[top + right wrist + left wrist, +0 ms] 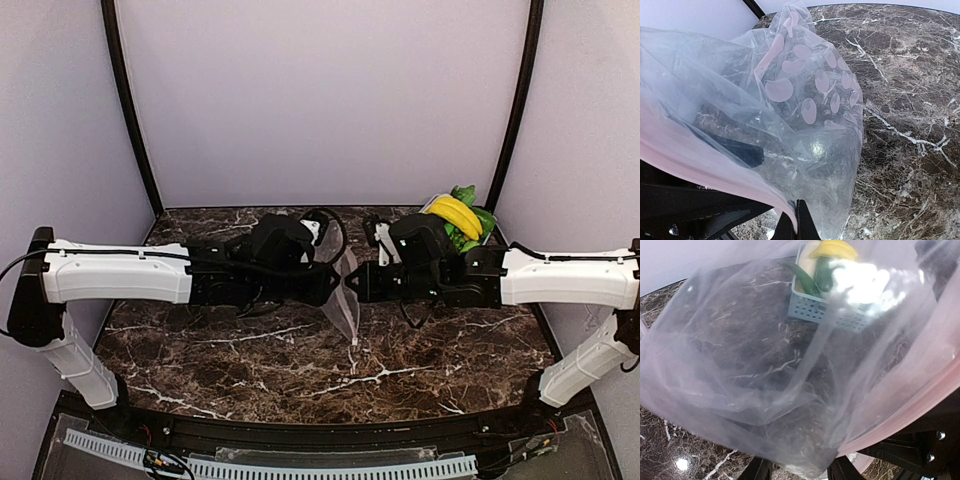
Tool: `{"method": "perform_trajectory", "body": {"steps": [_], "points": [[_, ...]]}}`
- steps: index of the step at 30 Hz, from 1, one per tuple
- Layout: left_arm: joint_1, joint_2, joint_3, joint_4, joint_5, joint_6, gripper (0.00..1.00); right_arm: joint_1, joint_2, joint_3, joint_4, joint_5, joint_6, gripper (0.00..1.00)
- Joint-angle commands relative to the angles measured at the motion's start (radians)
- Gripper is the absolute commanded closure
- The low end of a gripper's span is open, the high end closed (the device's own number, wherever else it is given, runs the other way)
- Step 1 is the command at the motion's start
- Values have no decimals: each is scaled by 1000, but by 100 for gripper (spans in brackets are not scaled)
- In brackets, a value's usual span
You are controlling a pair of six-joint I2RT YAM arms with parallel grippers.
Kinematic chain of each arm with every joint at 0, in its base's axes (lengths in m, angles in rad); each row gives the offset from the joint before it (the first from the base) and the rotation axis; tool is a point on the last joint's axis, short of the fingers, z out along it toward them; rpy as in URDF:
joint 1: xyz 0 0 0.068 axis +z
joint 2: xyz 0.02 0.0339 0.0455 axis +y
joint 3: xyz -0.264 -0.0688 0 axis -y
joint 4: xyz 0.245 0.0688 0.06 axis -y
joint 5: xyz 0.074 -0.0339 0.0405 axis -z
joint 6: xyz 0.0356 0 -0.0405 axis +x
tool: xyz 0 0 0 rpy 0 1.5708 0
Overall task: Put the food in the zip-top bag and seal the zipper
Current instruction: Open the zipper food storage bag at the center of the board.
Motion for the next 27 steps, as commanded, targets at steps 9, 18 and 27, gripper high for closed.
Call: {"method": "perform_trajectory", "body": {"steps": [9, 18, 27], "points": [[-5, 25, 14, 18, 3, -17, 91, 10, -7, -17, 11, 41, 31, 100], [6, -30, -1, -34, 39, 12, 99, 7, -25, -25, -99, 201, 78, 100], [86, -95, -22, -84, 233, 96, 99, -36, -73, -67, -194, 282, 137, 100]]}}
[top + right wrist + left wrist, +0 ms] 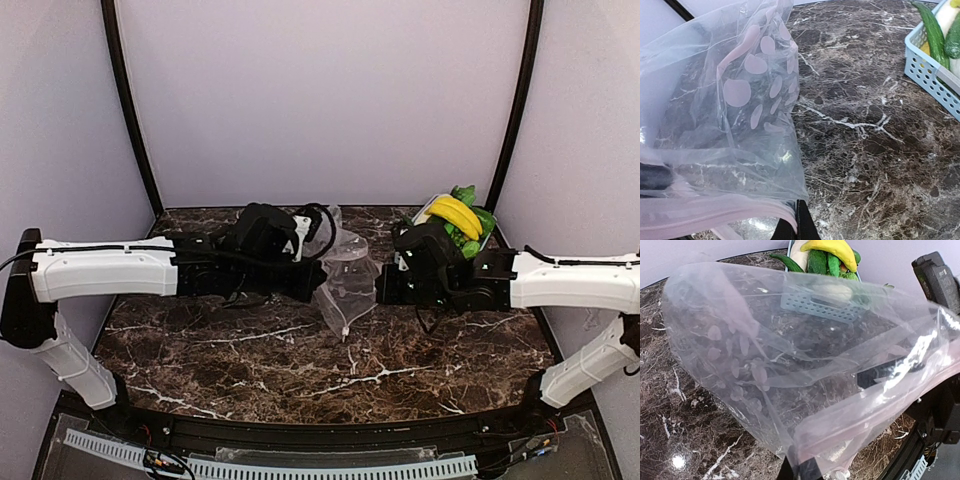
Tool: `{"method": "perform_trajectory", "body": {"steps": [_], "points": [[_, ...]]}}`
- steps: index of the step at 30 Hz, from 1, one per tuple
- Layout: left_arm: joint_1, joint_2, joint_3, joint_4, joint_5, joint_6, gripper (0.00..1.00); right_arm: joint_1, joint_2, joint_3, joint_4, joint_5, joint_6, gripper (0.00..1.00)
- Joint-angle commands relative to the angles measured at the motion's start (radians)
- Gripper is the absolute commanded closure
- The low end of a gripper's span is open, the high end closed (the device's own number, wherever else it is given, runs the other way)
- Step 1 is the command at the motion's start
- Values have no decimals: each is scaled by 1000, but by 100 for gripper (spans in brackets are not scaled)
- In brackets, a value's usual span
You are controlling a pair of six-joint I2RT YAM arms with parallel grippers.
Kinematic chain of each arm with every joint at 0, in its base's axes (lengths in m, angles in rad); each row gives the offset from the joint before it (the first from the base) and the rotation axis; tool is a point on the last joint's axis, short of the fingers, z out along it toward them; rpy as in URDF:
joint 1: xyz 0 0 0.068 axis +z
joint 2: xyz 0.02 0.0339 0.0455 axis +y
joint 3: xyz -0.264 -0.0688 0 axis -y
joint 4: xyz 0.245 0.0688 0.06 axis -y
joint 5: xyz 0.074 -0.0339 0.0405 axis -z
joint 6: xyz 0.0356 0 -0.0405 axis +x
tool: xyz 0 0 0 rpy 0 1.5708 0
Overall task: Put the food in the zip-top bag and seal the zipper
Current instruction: Open the zipper food storage bag at the center of the board.
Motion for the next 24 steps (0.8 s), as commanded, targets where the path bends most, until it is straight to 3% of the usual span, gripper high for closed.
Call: {"method": "perform_trajectory", "body": {"steps": [1, 9, 16, 19, 24], "points": [[54, -47, 19, -75, 138, 82, 99, -33, -31, -28, -72, 67, 42, 100], [138, 17, 163, -201, 379, 260, 99, -51, -38, -20, -69, 53, 25, 99], [164, 23, 107, -111, 535, 358, 99, -22, -46, -48, 163, -159, -127, 65], [176, -5, 53, -75, 539, 358, 99, 17, -36, -44, 203, -128, -156, 46], [176, -16, 49, -66, 574, 355, 99, 22, -1, -15, 189, -59, -141, 30]]}}
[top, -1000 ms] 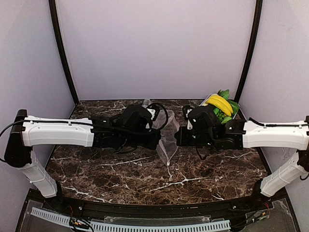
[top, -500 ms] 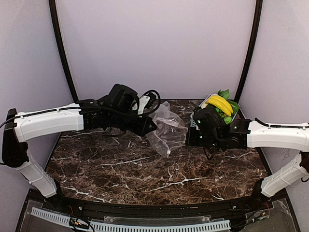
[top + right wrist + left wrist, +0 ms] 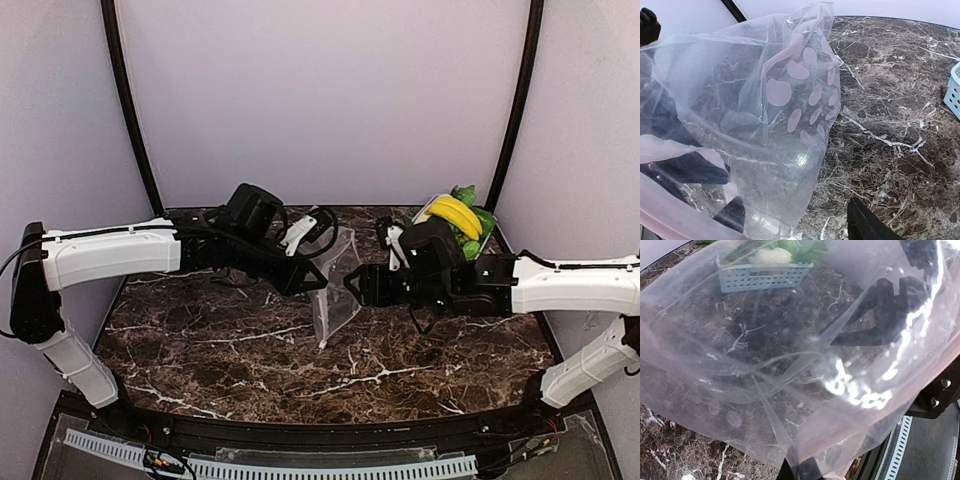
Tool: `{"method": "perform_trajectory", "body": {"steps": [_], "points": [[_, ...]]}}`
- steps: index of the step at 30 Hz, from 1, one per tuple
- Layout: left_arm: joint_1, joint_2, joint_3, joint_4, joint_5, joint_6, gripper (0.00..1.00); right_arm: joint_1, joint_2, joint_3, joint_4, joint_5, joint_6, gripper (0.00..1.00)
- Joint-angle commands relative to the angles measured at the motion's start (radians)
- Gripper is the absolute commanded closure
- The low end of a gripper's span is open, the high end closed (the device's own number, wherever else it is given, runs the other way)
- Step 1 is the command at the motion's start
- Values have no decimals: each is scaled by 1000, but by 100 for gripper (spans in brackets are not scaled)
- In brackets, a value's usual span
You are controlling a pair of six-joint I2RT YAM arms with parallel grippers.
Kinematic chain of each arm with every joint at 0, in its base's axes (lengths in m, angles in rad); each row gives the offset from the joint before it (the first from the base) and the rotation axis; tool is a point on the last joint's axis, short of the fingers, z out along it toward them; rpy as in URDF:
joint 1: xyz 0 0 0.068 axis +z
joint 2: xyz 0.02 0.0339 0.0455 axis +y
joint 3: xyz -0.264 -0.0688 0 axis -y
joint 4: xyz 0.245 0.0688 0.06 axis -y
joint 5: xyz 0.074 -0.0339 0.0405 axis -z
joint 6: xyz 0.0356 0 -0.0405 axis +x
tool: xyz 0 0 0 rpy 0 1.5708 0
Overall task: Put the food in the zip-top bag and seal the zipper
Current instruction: Open the zipper food storage bag at the center of the board.
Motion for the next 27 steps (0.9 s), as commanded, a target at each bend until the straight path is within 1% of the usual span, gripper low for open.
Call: {"method": "perform_trajectory", "body": {"steps": [1, 4, 7, 10, 15, 21, 27], "points": [[5, -45, -8, 30, 68, 15, 99, 4, 27, 27, 45, 50, -13, 29], [5, -44, -16, 36, 81, 4, 99, 4, 58, 61, 34, 87, 3, 24], [5, -46, -19, 47, 112, -9, 99, 5, 106, 95, 3, 133, 41, 22], [4, -47, -23, 55, 133, -14, 99, 9, 143, 119, 7, 166, 57, 21], [3, -42, -19, 54, 160, -15, 99, 11, 185, 150, 29, 215, 22, 18], [4, -50, -15, 43, 150, -2, 99, 5, 213, 157, 28, 313, 6, 13], [3, -71, -5, 4, 69, 39, 99, -34, 231, 155, -38, 353, 40, 14]]}}
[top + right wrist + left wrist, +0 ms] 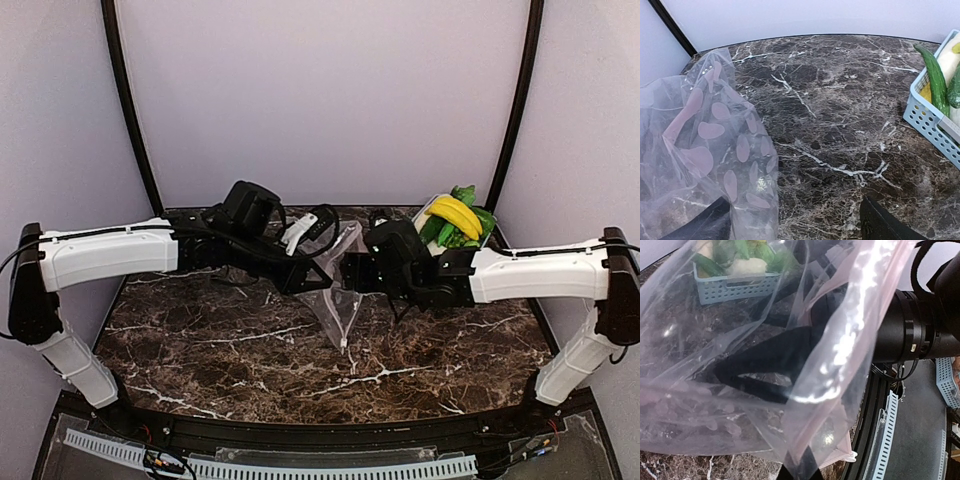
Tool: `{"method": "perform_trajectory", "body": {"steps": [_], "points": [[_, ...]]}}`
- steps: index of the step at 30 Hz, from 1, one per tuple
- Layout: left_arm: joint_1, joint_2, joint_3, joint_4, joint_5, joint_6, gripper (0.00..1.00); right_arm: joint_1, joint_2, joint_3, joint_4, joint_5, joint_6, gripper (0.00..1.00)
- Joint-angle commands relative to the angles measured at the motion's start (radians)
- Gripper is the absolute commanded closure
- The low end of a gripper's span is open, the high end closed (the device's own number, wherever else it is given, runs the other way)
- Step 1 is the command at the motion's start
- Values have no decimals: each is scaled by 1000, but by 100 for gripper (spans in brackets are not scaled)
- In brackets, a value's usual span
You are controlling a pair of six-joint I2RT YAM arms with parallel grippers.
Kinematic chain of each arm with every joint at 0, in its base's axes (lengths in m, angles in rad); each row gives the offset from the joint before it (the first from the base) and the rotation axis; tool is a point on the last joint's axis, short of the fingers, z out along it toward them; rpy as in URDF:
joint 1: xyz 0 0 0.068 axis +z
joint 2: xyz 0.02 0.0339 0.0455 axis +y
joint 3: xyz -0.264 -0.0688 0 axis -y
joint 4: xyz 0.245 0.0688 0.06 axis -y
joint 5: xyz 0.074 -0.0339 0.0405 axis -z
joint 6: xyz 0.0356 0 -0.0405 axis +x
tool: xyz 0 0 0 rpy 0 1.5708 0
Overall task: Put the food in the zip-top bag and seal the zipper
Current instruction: Open the zipper food storage bag at the center of the board.
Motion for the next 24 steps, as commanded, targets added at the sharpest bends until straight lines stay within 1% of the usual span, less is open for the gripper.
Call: {"method": "perform_trajectory", "body": {"steps": [1, 5, 8, 17, 20, 24], "points": [[2, -65, 2, -37, -56, 46, 99, -35, 15, 18, -64, 82, 31, 15], [2, -87, 10, -59, -113, 66, 99, -80, -9, -9, -120, 99, 65, 15], [2, -97, 20, -88, -183, 76, 99, -110, -33, -37, -144, 100, 87, 15], [2, -123, 23, -105, -250, 96, 99, -144, -60, -74, -179, 66, 101, 15], [2, -109, 29, -113, -246, 90, 99, -145, -54, -56, -135, -15, 0, 14], [2, -65, 53, -143, -243, 79, 99, -136, -65, -47, -66, -180, -161, 14]]}}
